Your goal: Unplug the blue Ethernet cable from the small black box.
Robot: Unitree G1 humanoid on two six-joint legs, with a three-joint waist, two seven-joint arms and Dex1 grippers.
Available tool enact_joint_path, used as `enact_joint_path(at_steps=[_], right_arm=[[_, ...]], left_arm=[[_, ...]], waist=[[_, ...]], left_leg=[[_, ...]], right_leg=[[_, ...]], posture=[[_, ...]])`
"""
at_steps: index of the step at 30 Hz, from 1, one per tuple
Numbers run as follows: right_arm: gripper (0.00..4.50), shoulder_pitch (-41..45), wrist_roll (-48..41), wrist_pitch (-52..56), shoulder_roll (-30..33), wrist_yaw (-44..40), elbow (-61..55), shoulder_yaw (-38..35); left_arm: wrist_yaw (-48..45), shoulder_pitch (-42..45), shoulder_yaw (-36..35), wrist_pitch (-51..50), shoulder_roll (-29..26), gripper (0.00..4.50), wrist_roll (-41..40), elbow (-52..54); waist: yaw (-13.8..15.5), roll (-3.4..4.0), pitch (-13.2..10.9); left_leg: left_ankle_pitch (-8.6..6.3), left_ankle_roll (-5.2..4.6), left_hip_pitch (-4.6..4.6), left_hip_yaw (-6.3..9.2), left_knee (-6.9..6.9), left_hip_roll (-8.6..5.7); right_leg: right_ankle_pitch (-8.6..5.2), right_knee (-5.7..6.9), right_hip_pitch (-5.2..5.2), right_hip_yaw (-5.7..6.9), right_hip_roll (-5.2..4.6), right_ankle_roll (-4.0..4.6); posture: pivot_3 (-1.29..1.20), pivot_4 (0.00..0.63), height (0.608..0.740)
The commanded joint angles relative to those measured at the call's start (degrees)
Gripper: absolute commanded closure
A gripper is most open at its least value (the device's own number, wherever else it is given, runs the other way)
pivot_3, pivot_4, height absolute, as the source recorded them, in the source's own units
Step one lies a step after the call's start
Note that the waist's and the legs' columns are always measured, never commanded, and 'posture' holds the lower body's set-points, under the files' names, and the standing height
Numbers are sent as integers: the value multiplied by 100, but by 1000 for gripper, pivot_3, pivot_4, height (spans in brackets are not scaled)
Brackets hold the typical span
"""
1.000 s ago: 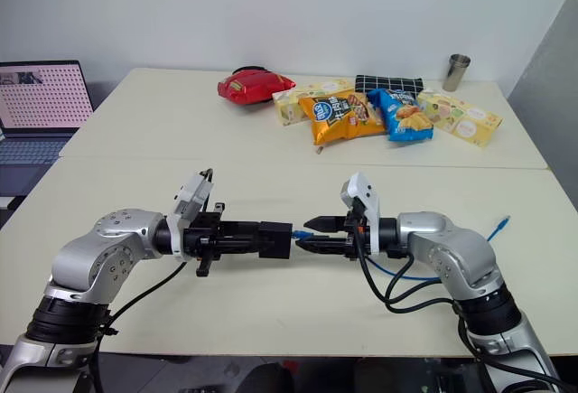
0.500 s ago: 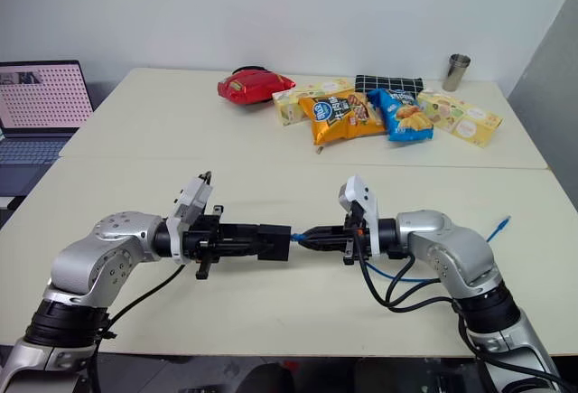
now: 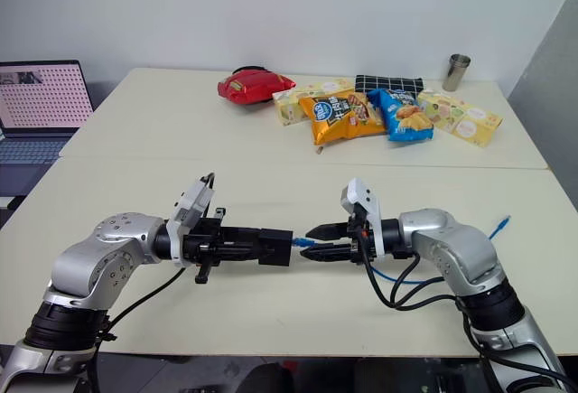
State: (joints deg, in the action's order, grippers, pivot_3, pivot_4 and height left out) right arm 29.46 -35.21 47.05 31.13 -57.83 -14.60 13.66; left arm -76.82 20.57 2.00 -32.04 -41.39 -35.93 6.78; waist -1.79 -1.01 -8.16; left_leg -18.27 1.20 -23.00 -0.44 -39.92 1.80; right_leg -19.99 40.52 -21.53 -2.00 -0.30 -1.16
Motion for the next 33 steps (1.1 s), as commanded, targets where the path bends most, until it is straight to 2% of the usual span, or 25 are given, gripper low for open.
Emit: enact_joint_path(at_steps=[1,33], right_arm=[[2406,42,-52,23,-123,144,-86,-113],[2406,144,-259,271,-164,36,-119,-214]], left_arm=[[-27,9,-23,102,1,3719,-15,184],[72,-66,-36,70,-17,3719,2,316]], waist=[[-1,0,0],[0,1,0]], left_leg=[[0,0,0,0,0,0],[0,0,0,1,1,0]], right_leg=[[0,0,0,0,0,0],[0,-2,1,0,0,0]], posture=[[0,150,740],[0,150,740]])
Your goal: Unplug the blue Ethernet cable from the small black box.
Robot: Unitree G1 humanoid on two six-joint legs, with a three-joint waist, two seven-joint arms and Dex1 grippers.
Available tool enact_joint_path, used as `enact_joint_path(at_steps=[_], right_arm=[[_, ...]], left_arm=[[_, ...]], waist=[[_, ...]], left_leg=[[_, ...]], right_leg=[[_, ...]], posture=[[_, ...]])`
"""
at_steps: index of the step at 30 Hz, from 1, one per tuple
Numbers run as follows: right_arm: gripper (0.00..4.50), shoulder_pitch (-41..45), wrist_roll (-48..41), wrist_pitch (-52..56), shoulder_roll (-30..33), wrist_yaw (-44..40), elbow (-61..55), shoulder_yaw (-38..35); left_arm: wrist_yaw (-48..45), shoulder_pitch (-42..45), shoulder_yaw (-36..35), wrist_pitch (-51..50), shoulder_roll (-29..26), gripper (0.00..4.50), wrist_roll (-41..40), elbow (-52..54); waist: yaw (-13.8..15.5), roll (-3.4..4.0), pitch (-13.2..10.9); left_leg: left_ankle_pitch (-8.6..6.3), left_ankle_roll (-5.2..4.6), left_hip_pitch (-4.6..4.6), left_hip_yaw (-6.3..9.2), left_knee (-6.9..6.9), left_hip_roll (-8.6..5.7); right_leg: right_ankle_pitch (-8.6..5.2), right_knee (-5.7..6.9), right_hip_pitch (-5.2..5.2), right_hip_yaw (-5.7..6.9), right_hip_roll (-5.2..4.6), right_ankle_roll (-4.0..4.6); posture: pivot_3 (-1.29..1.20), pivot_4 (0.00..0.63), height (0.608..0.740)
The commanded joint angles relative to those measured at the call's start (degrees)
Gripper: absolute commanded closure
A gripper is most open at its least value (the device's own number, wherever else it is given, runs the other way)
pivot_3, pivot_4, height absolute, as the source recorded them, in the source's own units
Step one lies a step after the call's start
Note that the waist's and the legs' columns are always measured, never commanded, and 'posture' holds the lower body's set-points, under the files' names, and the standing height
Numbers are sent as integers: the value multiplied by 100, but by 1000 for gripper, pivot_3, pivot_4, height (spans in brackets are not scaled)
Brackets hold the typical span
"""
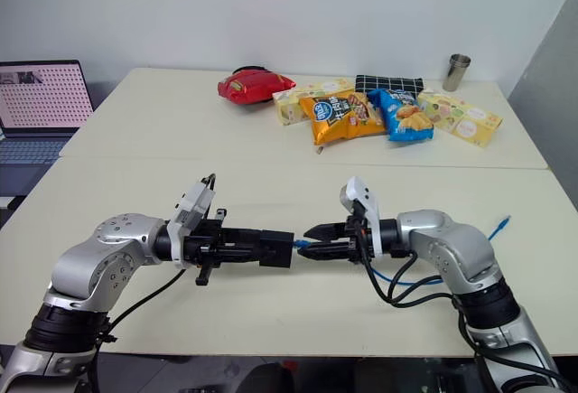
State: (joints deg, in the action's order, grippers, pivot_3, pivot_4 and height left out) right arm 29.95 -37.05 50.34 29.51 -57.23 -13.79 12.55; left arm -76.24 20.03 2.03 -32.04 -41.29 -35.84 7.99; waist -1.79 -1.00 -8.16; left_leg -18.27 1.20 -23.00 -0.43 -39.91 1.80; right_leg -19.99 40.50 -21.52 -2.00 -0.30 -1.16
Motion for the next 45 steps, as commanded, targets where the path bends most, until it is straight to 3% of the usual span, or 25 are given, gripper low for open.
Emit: enact_joint_path(at_steps=[1,20,23,30,45], right_arm=[[2406,94,-81,-54,-4,-23,-202,-105],[2406,114,-160,48,-46,3,-188,-166],[2885,122,-157,54,-46,6,-186,-166],[4493,115,-95,2,-12,-22,-207,-98],[4485,154,75,-101,207,-281,-68,17]], left_arm=[[23,-16,-37,61,-27,3719,-14,206],[42,-71,-24,70,-56,3719,1,262],[46,-76,-23,76,-52,3719,5,263],[81,-78,-37,72,-5,3719,3,263],[-41,-222,-65,81,-127,3719,-41,302]], waist=[[0,0,0],[1,0,0],[2,0,0],[1,0,0],[1,1,-1]], left_leg=[[0,0,0,0,0,0],[-1,-1,0,0,1,0],[0,0,0,1,1,0],[-1,-2,0,1,2,0],[-3,-5,0,3,2,0]], right_leg=[[0,0,0,0,0,0],[0,-7,3,1,0,0],[0,-7,3,1,0,0],[0,-9,5,1,0,0],[0,-11,5,2,0,0]], posture=[[0,150,740],[0,150,740],[0,150,740],[0,150,740],[0,150,740]])
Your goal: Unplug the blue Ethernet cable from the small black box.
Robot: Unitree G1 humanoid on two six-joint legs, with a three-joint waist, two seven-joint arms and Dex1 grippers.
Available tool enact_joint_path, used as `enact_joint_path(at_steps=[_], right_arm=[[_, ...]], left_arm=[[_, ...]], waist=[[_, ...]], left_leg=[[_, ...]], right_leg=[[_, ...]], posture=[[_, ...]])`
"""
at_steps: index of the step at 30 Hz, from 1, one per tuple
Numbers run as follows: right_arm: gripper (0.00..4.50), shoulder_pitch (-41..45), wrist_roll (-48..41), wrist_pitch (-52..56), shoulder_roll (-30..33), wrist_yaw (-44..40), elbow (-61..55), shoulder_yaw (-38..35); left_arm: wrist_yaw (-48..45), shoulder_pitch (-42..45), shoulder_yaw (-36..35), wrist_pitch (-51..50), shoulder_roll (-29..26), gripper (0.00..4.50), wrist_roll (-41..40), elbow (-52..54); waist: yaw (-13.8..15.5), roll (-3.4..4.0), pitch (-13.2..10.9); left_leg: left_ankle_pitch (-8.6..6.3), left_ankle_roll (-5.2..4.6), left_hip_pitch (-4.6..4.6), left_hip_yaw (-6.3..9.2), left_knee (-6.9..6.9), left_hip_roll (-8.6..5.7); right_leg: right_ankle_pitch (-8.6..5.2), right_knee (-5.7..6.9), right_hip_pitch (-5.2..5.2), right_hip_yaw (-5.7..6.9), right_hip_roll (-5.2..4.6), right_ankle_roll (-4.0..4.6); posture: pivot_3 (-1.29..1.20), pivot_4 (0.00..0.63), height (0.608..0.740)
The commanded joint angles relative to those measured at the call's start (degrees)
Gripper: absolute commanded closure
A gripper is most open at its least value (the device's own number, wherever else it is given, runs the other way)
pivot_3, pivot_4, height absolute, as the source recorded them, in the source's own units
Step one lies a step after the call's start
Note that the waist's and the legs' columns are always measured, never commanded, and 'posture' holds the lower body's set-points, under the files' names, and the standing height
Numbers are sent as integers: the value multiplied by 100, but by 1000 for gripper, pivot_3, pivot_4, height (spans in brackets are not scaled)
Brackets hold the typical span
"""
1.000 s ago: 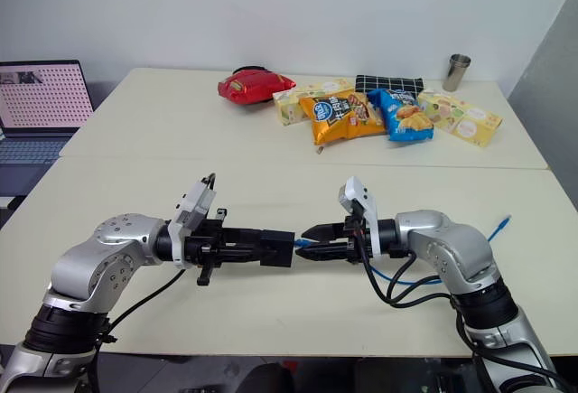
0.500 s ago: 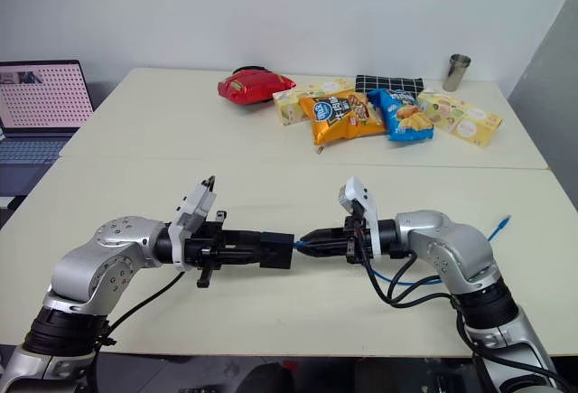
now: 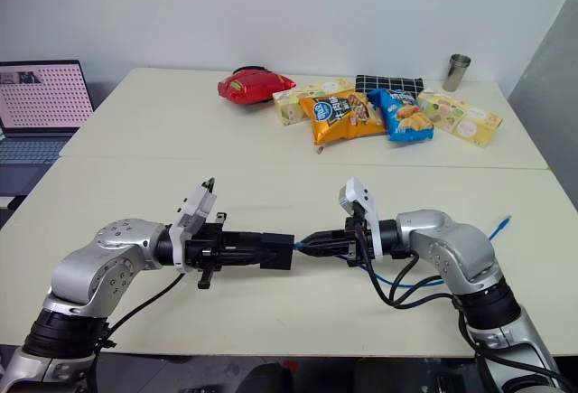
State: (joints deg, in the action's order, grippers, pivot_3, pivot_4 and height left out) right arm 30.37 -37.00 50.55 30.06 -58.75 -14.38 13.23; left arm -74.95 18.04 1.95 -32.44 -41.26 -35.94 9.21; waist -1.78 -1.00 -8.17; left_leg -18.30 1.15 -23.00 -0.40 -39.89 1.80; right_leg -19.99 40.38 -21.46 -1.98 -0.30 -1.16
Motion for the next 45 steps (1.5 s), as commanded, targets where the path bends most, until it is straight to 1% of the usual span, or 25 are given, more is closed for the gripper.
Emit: enact_joint_path(at_steps=[1,7,17,28,29,30,33,38,41,45], right_arm=[[4485,102,86,-134,202,-156,14,-58],[4485,-42,42,-148,460,-221,-5,-191],[4485,-196,6,-206,587,-111,-38,-336],[4485,-183,-87,-243,401,91,-191,-261],[3785,-177,-104,-260,370,95,-204,-258],[3677,-174,-115,-264,360,95,-227,-252],[3058,-198,-170,-201,423,61,-337,-271],[1877,-227,-187,-125,462,108,-472,-291],[1859,-257,-82,-138,426,205,-550,-182],[1859,-201,111,-165,221,462,-538,6]], left_arm=[[-183,-26,-80,137,-157,3719,-16,140],[-226,-16,-158,417,-252,3719,216,-201],[-163,-10,-183,672,-306,3720,278,-451],[-124,-71,48,622,-145,3721,153,-197],[-113,-59,78,604,-121,3721,138,-170],[-112,-47,100,586,-107,3721,124,-150],[-109,-17,121,551,-100,3722,110,-135],[-112,5,114,508,-105,3722,92,-118],[-106,5,119,499,-99,3722,92,-101],[-89,27,133,495,-85,3722,99,-82]], waist=[[1,0,0],[2,1,-1],[2,1,-1],[2,1,-1],[2,1,-1],[3,2,-2],[6,3,-2],[5,5,-3],[5,5,-3],[4,5,-3]], left_leg=[[0,0,0,0,0,0],[0,0,0,1,0,0],[-1,-2,0,2,1,0],[-1,-3,-1,2,1,0],[-1,-3,-1,2,0,0],[-2,-3,-1,3,1,0],[-5,-9,-1,3,1,-1],[-5,-9,-2,2,1,0],[-5,-10,-2,3,1,0],[-5,-10,-2,3,1,0]], right_leg=[[0,0,0,1,0,0],[0,-7,3,2,0,0],[0,-8,5,2,0,0],[0,-9,5,2,0,0],[0,-9,5,2,0,0],[0,-9,5,3,0,0],[0,-12,6,3,0,0],[0,-12,5,2,0,0],[0,-12,6,3,0,0],[0,-13,6,2,0,0]], posture=[[0,150,740],[0,150,740],[0,150,740],[0,150,740],[0,150,740],[0,150,740],[0,150,740],[0,150,740],[0,150,740],[0,150,740]])
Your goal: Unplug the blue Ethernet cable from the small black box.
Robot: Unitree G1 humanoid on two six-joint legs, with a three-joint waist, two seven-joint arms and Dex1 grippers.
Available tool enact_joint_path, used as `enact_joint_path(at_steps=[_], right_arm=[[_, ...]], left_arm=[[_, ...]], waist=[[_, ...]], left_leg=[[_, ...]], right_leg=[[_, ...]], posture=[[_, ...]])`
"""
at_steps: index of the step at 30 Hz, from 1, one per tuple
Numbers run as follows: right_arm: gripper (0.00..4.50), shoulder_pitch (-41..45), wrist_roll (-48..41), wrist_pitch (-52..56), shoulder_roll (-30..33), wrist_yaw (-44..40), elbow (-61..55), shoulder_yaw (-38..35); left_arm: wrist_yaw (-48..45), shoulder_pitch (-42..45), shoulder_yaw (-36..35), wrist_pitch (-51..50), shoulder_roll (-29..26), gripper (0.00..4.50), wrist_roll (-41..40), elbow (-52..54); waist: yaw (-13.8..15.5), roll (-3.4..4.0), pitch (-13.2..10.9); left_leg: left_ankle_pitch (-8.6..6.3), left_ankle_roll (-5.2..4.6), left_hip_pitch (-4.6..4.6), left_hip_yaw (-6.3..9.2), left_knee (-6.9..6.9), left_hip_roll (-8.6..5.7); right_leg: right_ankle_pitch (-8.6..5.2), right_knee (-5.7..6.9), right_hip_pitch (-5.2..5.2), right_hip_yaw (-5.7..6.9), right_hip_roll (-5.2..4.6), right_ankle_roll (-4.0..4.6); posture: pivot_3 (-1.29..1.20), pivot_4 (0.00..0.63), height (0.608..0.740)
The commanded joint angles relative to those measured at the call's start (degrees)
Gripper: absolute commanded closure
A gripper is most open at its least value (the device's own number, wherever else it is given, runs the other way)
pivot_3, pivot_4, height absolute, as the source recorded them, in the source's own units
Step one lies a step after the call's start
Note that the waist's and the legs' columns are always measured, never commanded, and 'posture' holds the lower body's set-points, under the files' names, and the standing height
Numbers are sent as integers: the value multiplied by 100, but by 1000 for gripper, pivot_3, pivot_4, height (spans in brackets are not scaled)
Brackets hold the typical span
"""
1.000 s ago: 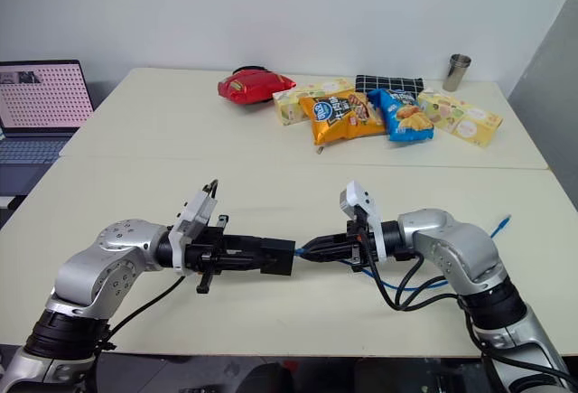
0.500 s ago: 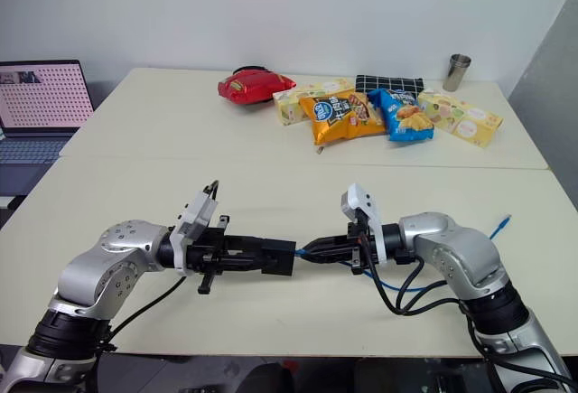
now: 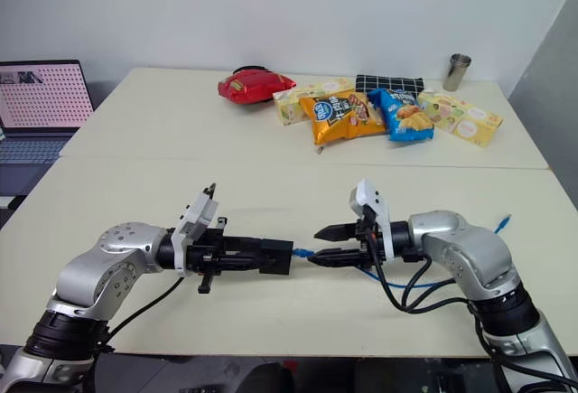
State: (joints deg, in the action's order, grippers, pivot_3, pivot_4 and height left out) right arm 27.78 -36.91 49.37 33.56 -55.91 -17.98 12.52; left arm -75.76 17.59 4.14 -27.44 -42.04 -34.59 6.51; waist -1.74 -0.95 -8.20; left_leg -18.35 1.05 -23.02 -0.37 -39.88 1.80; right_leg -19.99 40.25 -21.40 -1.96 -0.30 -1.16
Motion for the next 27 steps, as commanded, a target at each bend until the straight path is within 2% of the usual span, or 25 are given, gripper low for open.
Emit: enact_joint_path(at_steps=[1,8,18,19,21,22,27], right_arm=[[1859,67,120,-43,-156,204,-176,97],[1859,126,207,12,-425,405,-138,245],[1859,140,210,57,-416,348,-115,244],[2212,143,215,58,-419,349,-110,245],[2506,141,227,52,-410,335,-113,246],[2833,141,234,48,-408,327,-113,249],[3887,160,255,42,-399,278,-90,281]], left_arm=[[-8,74,-86,-6,-7,3722,-36,191],[-3,79,-83,5,1,3722,-30,189],[44,53,-93,-14,26,3723,-49,231],[45,53,-93,-16,27,3723,-49,232],[55,50,-92,-28,30,3723,-54,251],[58,50,-91,-32,31,3723,-55,257],[47,48,-86,-50,28,3723,-53,266]], waist=[[-1,0,0],[-1,0,0],[-2,1,0],[-2,1,0],[-2,1,0],[-2,1,0],[-2,1,0]], left_leg=[[0,0,0,0,0,0],[5,9,0,1,0,0],[5,9,0,1,0,0],[5,9,0,0,0,0],[5,9,0,0,0,0],[5,9,0,0,0,0],[5,8,0,0,0,0]], right_leg=[[0,0,-1,0,0,0],[0,-1,0,1,0,0],[0,-2,0,1,0,0],[0,-2,0,1,0,0],[0,-2,0,1,0,0],[0,-2,0,1,0,0],[0,-2,0,1,0,0]], posture=[[0,150,740],[0,150,740],[0,150,740],[0,150,740],[0,150,740],[0,150,740],[0,150,740]])
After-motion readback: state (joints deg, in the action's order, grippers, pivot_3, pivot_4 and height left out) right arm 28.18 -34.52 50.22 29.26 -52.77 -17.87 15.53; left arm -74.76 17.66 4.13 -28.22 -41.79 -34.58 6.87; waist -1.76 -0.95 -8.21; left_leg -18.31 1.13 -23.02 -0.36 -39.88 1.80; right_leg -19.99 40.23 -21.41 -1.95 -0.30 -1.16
